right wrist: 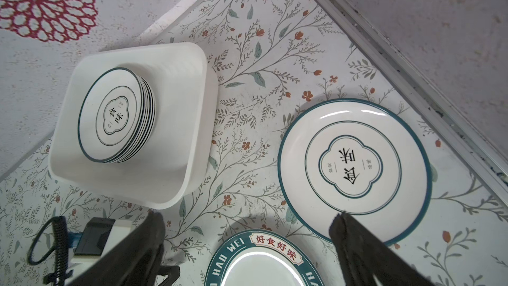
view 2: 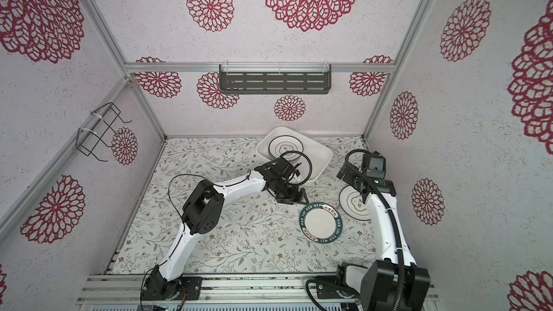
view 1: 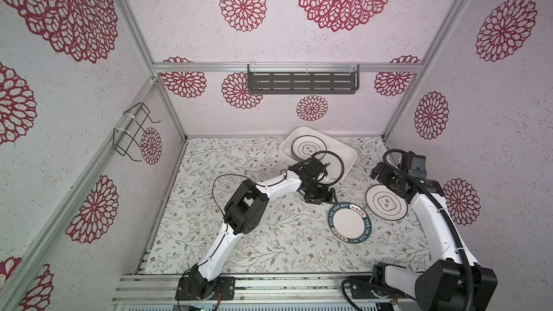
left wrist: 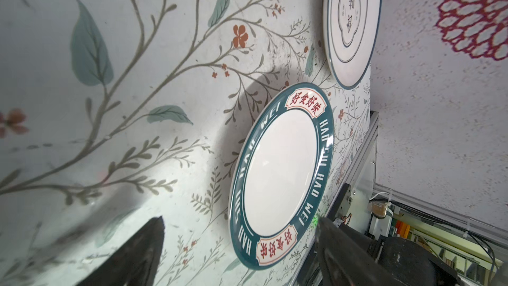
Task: Place the plates into the plastic bin on the countertop
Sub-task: Pick up the plate from the middle-right of the table.
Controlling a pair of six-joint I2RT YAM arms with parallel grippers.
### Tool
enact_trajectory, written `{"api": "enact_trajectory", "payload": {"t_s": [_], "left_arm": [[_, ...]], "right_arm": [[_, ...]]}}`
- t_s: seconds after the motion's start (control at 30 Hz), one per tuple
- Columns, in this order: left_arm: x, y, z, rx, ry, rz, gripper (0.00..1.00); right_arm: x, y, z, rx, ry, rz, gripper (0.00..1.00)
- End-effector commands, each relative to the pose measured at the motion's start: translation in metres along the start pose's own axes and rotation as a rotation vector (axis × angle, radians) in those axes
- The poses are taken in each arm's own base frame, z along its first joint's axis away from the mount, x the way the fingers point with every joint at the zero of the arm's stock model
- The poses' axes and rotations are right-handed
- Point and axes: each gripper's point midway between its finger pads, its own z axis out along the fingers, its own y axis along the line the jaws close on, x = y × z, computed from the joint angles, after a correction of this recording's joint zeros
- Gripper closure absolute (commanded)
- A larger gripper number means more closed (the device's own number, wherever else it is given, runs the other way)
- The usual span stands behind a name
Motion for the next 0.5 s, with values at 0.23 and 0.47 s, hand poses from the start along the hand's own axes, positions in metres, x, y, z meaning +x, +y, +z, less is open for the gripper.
{"api": "enact_trajectory", "payload": {"t_s": [0.23, 0.47], "left_arm": [[0.015, -0.021, 0.028, 0.036, 0.054, 0.033, 0.2], [0.015, -0.015, 0.041, 0.024, 0.047, -0.014, 0.32]], "right_arm": [[0.011, -0.008, -0.015, 0.004, -0.001, 0.014, 0.01], [0.013, -0.011, -0.022, 0.01, -0.01, 0.013, 0.01]]}}
